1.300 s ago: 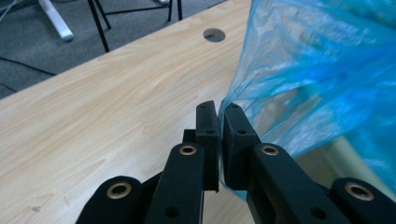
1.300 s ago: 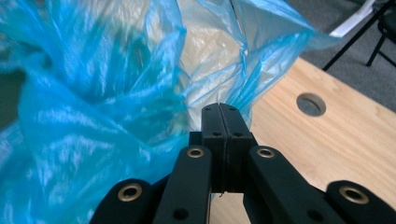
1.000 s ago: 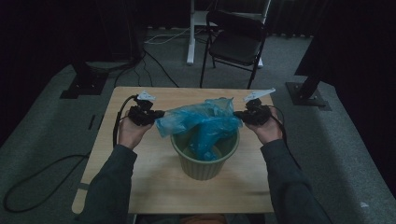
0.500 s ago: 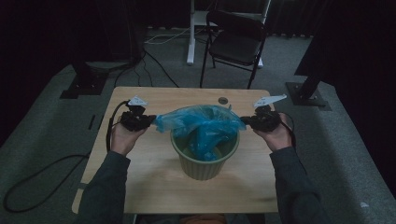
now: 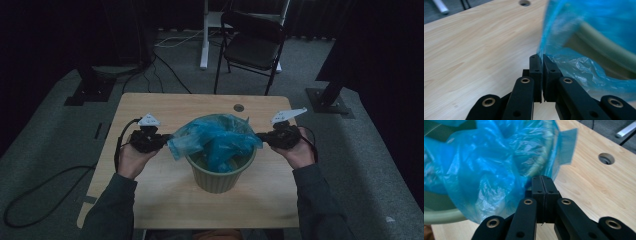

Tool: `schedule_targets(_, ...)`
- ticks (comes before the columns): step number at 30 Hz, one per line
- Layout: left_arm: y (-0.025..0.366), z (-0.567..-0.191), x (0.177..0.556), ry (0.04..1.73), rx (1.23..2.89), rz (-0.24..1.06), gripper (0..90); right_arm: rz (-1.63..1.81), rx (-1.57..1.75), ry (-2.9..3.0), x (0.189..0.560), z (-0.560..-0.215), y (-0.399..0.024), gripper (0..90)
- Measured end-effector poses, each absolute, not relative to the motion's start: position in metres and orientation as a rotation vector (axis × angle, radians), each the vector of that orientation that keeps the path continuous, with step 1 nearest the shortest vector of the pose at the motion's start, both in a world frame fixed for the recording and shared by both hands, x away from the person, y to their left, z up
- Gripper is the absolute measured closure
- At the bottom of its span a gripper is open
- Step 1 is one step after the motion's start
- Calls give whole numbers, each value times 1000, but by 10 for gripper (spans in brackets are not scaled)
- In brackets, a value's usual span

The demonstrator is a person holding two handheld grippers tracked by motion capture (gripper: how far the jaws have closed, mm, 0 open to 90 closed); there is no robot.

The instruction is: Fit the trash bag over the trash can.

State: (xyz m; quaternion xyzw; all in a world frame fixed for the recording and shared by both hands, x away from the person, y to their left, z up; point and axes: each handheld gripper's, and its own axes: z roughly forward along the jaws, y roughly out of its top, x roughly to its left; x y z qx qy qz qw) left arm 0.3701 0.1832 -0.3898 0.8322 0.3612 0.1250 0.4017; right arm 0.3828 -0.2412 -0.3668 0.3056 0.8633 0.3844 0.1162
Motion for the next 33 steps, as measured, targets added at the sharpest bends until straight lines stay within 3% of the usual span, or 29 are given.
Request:
schedule_targets(13,158,-392,352,809,2142,271,856,1129,847,2615,372,-378,-240,895)
schedule_targets(33,156,-395,374,902,2082,302,860,1192,965,2553,389,-387,-228,900)
